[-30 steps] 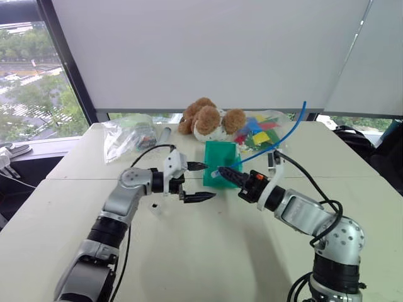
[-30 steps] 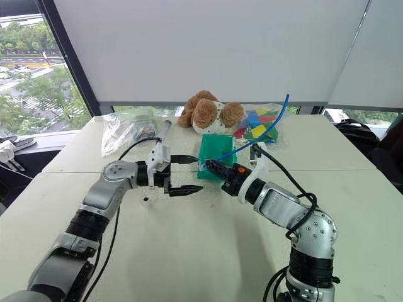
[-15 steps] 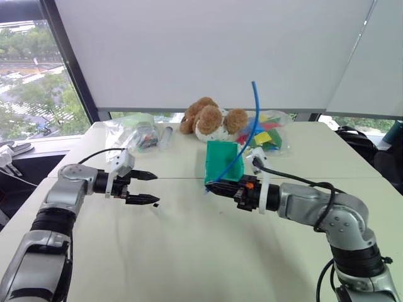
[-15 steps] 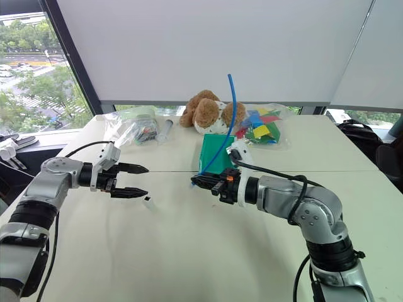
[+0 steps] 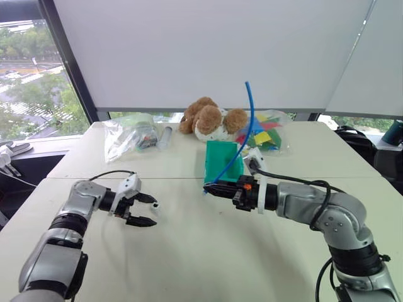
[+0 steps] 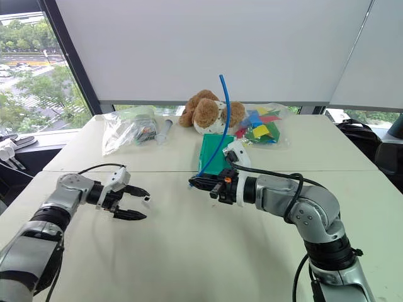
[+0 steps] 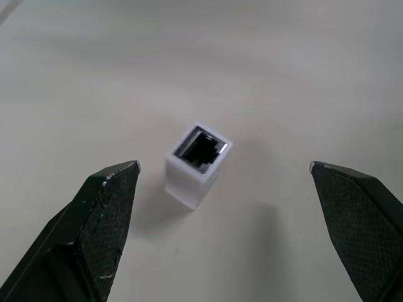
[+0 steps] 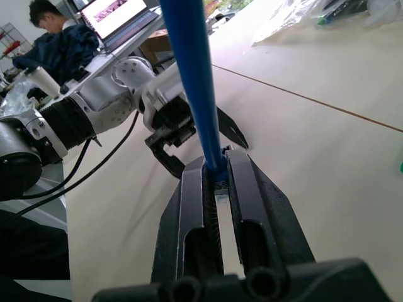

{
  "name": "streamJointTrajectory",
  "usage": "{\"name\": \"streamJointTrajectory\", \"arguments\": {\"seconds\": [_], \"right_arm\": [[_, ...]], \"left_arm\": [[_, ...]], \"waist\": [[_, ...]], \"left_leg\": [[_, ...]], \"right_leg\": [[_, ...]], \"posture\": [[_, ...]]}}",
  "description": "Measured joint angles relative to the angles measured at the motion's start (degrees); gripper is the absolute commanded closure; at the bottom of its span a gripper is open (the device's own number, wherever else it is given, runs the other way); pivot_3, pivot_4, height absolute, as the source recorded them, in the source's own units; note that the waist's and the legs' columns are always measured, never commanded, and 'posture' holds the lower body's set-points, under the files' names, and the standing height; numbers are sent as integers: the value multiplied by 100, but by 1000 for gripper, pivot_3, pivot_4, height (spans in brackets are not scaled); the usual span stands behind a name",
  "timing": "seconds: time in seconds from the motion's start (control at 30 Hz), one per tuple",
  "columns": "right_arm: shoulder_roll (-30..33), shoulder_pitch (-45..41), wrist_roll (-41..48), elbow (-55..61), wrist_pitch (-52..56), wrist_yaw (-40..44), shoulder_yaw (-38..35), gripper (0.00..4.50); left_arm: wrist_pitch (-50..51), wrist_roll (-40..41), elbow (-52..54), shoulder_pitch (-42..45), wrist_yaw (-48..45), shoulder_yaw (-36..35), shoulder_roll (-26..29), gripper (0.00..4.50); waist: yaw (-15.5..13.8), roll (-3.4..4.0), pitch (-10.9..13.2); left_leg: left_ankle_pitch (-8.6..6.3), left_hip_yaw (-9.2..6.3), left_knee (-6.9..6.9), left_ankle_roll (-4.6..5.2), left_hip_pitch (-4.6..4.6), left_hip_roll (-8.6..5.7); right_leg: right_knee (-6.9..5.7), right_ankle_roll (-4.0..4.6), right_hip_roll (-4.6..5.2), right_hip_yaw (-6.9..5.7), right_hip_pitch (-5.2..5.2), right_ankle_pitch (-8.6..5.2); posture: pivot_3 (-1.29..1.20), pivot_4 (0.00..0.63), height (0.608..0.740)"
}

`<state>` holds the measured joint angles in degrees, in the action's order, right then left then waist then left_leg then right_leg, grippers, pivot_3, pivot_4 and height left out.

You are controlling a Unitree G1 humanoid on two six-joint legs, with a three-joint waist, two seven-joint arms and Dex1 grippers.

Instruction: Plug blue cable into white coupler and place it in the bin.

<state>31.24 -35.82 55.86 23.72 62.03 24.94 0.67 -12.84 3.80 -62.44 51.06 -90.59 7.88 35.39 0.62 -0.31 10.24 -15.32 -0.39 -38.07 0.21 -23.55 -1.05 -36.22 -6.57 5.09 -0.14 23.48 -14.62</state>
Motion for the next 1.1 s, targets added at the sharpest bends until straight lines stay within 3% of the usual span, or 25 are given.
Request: {"name": "streamJointTrajectory", "arguments": {"seconds": [0.17,0.2,0.27,0.47,0.67,0.8,0.93,1.1], "right_arm": [[27,65,-2,145,10,-22,-7,4500],[27,76,-2,154,11,-38,-8,4500],[28,107,-2,189,13,-57,-9,4500],[35,127,-3,206,14,-104,-10,4500],[112,128,-55,207,14,-106,-11,4500],[337,127,-143,226,-11,24,-12,4500],[1376,0,-1006,372,-435,823,540,4500],[1720,-7,-1864,394,-1237,1752,1231,4500]], "left_arm": [[-464,-198,-355,163,250,-12,-122,56],[-543,-208,-420,180,295,-16,-144,291],[-669,-220,-524,181,364,-21,-201,895],[-880,-272,-681,230,420,-36,-220,4082],[-919,-303,-695,240,286,-85,-260,4128],[-901,-175,-470,194,-16,-178,-599,4128],[-794,47,380,70,-142,-25,-1462,4128],[-716,-77,900,-2,59,384,-2215,4128]], "waist": [[0,-1,0],[1,-1,0],[1,-1,0],[2,-1,0],[3,-1,0],[-22,-2,1],[-107,-1,1],[-44,-5,2]], "left_leg": [[0,0,0,0,0,2],[0,0,0,0,0,1],[0,0,0,0,0,1],[0,0,0,0,0,1],[0,1,0,0,0,1],[0,0,-5,0,-3,-1],[-2,2,-12,4,-7,-9],[-3,4,-12,5,-6,-6]], "right_leg": [[-2,0,0,0,2,0],[-2,0,0,0,2,0],[-2,0,0,0,2,0],[-3,0,0,0,2,0],[-3,0,0,0,2,0],[-1,-1,3,-1,-1,0],[5,-1,10,-1,-4,1],[1,-1,-2,0,3,1]], "posture": [[0,150,740],[0,150,740],[0,150,740],[0,150,740],[0,150,740],[0,150,740],[0,150,740],[0,150,740]]}}
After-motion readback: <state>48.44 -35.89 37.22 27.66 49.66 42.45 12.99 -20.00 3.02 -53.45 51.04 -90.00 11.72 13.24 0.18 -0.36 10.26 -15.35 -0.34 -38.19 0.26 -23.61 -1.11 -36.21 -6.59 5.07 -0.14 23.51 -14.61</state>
